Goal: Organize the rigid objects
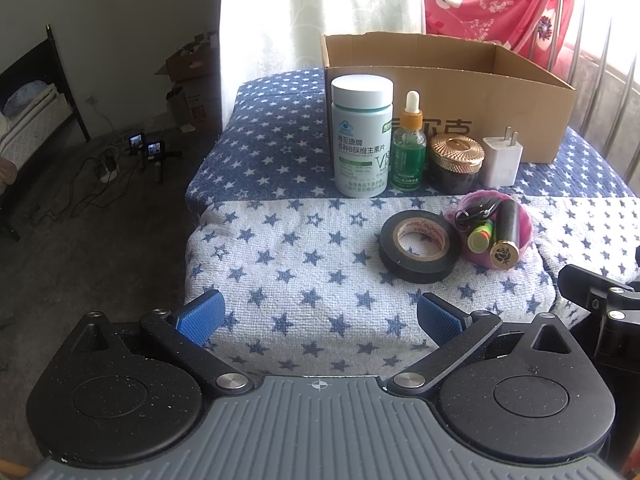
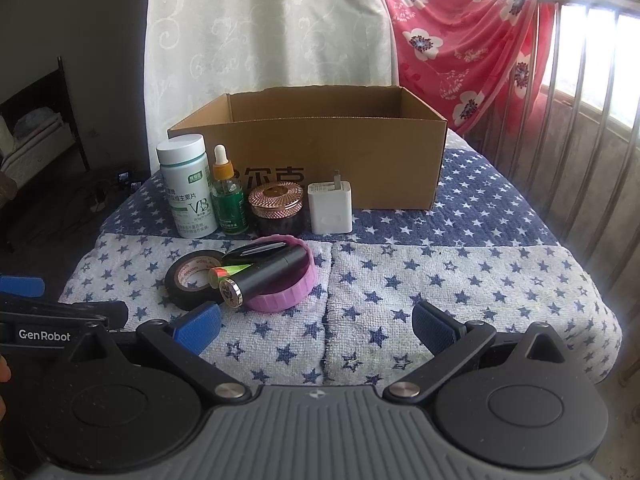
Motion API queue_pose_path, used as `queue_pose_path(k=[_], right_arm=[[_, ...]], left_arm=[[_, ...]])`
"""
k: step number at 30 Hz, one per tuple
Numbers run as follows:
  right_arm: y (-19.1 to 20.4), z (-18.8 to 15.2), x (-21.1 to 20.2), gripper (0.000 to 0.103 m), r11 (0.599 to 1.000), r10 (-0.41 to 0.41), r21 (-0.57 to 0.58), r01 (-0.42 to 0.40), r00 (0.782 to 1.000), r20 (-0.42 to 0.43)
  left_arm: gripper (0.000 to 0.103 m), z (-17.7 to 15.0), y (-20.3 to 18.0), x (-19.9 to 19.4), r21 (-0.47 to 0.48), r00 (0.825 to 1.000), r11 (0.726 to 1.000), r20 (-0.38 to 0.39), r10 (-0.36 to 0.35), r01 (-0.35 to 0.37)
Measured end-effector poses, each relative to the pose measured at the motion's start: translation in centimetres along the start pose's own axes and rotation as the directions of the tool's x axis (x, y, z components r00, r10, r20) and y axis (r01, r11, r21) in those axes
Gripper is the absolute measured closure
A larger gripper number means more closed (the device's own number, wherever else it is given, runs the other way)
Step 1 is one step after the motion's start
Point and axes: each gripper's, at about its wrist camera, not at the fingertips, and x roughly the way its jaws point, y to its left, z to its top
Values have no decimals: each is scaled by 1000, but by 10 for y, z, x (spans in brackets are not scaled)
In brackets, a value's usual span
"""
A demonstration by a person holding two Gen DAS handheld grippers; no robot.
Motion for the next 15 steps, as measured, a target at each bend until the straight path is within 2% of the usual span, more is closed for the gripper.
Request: queue_pose_path(k=[15], right_arm=[[-1, 0, -2, 0, 1000, -4, 0, 4, 1000, 4]], left_arm=[[0, 0, 1, -1, 1, 1000, 1000, 3, 2, -2]])
